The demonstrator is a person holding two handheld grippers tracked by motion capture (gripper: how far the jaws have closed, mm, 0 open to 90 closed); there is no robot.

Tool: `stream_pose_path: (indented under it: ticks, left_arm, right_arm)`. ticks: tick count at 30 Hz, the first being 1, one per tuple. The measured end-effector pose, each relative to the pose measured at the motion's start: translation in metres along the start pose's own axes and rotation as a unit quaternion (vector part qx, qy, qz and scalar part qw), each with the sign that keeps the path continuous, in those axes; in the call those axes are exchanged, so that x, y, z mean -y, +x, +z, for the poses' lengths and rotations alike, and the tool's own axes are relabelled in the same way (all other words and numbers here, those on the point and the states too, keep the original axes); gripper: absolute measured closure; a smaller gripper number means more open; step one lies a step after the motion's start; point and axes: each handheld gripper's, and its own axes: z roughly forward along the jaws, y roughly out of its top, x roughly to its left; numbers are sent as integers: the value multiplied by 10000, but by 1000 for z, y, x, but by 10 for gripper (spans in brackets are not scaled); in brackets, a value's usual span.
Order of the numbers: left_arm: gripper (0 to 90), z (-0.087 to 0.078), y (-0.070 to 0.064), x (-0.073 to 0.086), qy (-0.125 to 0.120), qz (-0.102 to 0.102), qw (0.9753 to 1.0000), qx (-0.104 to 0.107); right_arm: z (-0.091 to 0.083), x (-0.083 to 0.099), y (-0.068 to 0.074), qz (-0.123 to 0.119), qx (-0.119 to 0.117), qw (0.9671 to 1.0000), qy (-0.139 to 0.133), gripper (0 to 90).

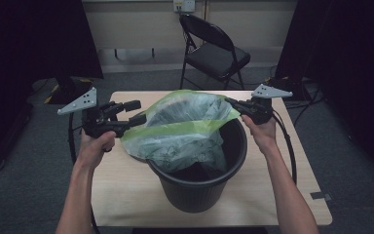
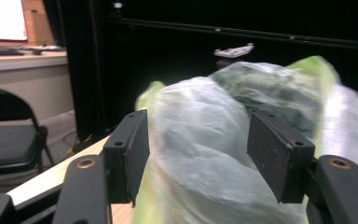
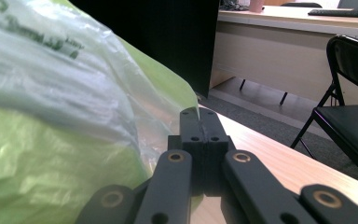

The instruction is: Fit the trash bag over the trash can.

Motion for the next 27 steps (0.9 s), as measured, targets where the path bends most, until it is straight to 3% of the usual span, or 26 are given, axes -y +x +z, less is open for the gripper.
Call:
stream_pose_path:
  ticks: [3, 8, 10, 12, 17, 19, 23, 25, 27]
  left_arm:
    - [368, 7, 11, 1, 175, -130, 9998, -37]
    - [367, 14, 27, 6, 65, -467, 9988, 125]
    - [364, 20, 31, 8, 194, -489, 9985, 180]
    - [366, 26, 32, 10, 226, -526, 9977, 363]
    - [373, 24, 25, 5, 217, -410, 9978, 484]
    - [376, 19, 22, 1, 155, -391, 9980, 463]
    - [418, 12, 25, -5, -72, -419, 9989, 203]
    - [441, 16, 31, -4, -38, -464, 9989, 96]
    - [440, 25, 37, -1, 67, -528, 9985, 128]
  right_arm:
    - [2, -4, 0, -16, -15, 10000, -22, 900]
    - [6, -13, 1, -52, -41, 9999, -110, 900]
    - [8, -14, 2, -59, -67, 9999, -116, 900]
    - [12, -16, 4, -75, -100, 9999, -112, 900]
    - [14, -20, 10, -223, -38, 9997, -64, 900]
    - [13, -21, 9, -300, 70, 9995, -5, 900]
    - [13, -20, 10, -352, 131, 9992, 96, 900]
    - [14, -19, 11, -332, 122, 9993, 82, 900]
    - [16, -21, 12, -295, 33, 9996, 16, 900]
